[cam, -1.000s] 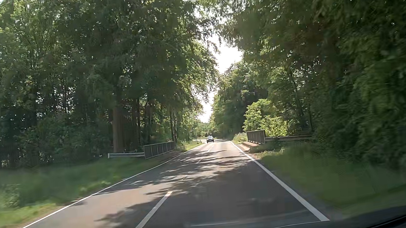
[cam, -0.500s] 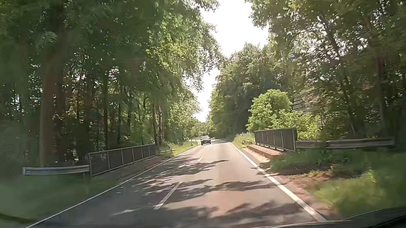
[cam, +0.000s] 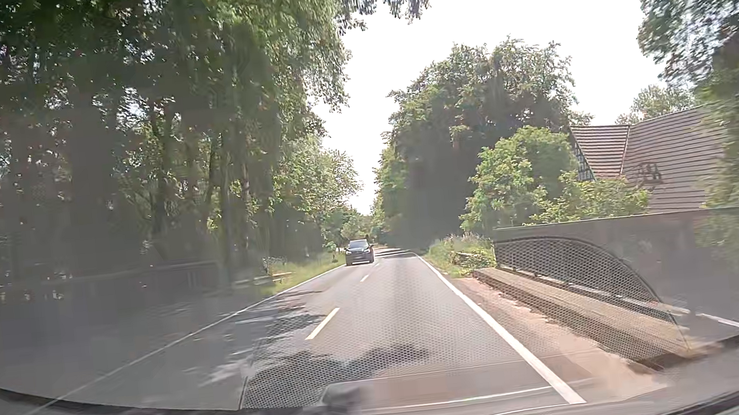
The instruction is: Follow the waypoints while adhering to traffic rules and regulations
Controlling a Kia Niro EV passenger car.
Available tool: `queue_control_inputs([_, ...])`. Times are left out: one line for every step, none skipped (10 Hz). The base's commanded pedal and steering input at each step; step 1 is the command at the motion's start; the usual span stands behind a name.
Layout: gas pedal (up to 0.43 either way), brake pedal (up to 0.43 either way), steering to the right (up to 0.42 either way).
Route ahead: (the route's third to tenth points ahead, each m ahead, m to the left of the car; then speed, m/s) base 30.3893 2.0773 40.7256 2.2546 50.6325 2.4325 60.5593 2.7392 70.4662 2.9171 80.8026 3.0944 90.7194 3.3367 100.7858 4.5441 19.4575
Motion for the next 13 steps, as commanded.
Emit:
queue_control_inputs([0.15,0.0,0.001])
queue_control_inputs([0.157,0.0,0.001])
queue_control_inputs([0.157,0.0,0.001])
queue_control_inputs([0.157,0.0,0.001])
queue_control_inputs([0.138,0.0,0.001])
queue_control_inputs([0.13,0.0,0.001])
queue_control_inputs([0.098,0.0,0.0])
queue_control_inputs([0.087,0.0,0.0])
queue_control_inputs([0.087,0.0,-0.001])
queue_control_inputs([0.098,0.0,-0.001])
queue_control_inputs([0.098,0.0,-0.001])
queue_control_inputs([0.098,0.0,-0.001])
queue_control_inputs([0.079,0.0,-0.001])
